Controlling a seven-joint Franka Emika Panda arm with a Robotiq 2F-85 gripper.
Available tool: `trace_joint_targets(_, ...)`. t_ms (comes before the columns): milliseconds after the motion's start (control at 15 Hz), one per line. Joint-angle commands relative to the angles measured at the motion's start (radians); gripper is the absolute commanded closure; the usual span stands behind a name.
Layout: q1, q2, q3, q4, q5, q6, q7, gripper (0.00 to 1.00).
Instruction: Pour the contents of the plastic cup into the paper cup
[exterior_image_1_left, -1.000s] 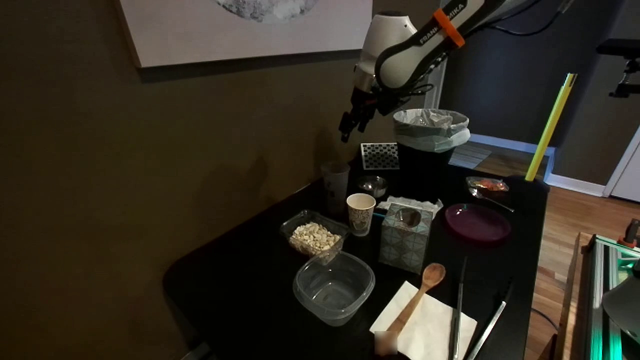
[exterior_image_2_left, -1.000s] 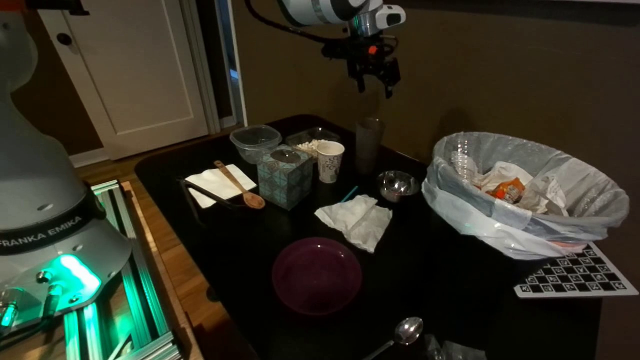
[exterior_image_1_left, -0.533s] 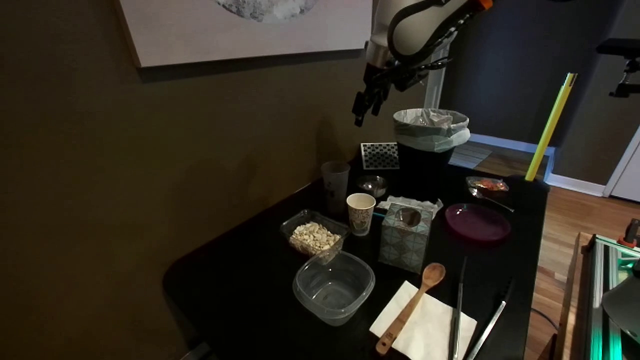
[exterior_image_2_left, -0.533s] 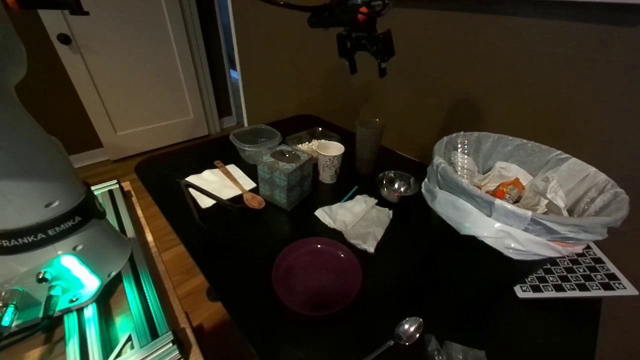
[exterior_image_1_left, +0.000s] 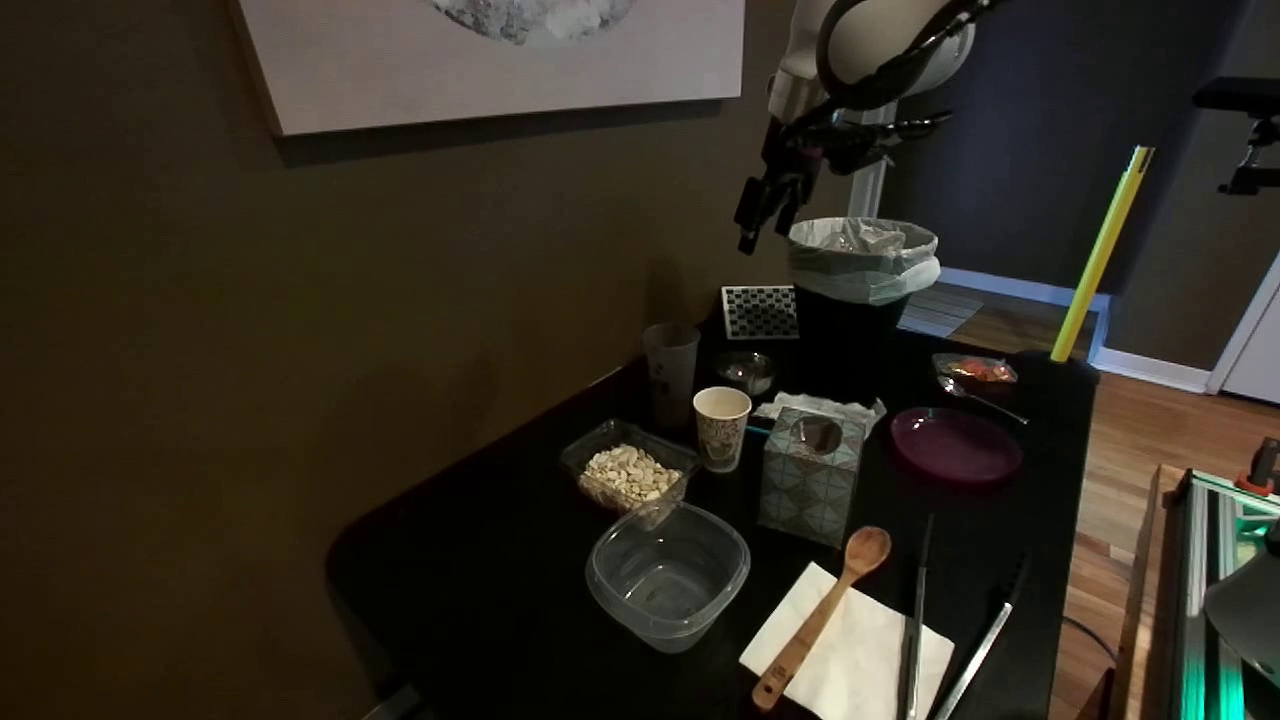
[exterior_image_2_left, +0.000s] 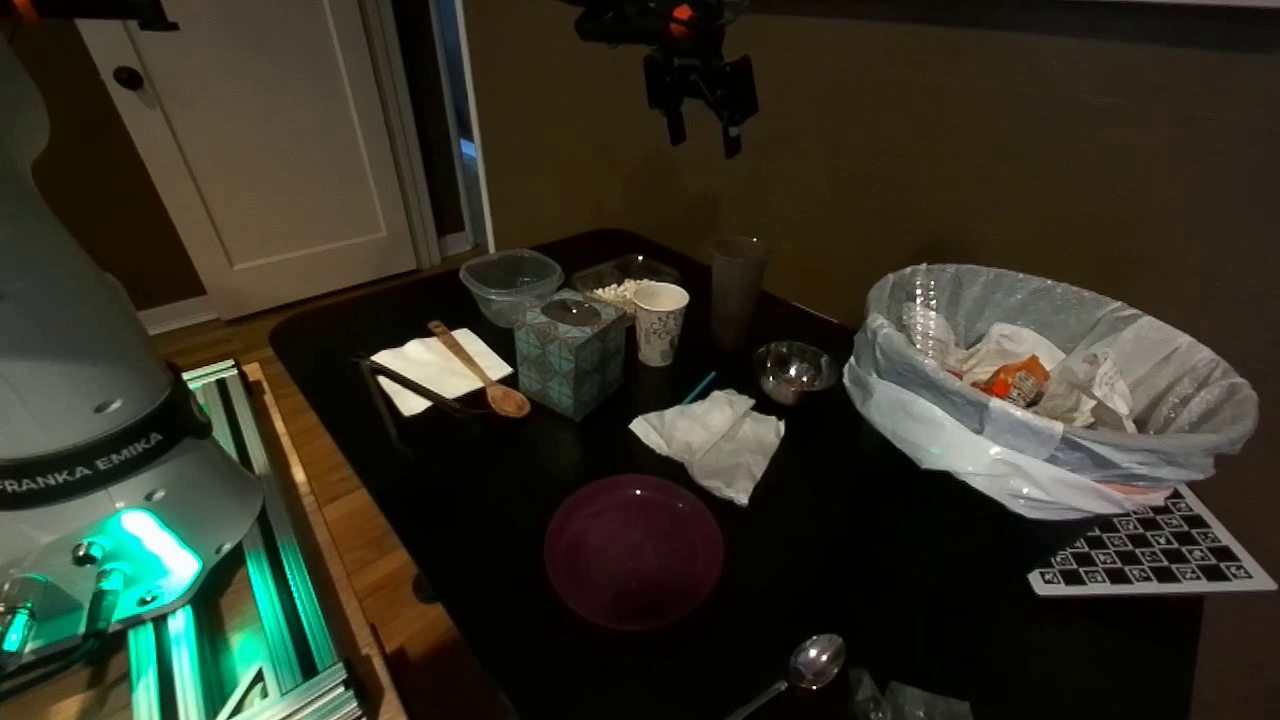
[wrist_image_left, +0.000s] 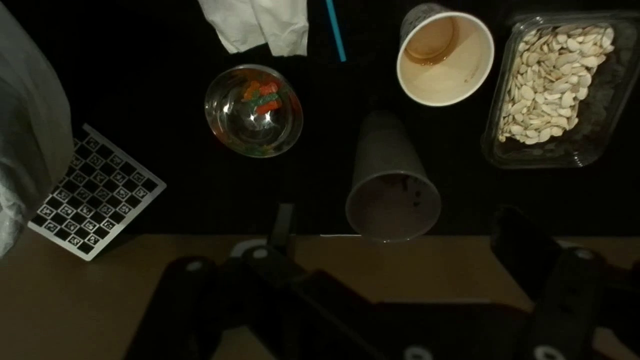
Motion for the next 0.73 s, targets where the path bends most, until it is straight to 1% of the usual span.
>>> trace_joint_targets(0,0.029,-0.068,-0.027,-0.087,0.044,0.011,-0.016,0.0)
trace_joint_targets(67,0.031,-0.074,-0.03,-0.096,0.043,0.014,-0.014,0.0)
trace_joint_targets(133,0.031,-0.032,-0.031,-0.042,0.011,-0.002,0.0,0.0)
trace_joint_targets(667,0.035,-0.056,-0.034,-0.07,0.012,-0.001,0.001,0.0)
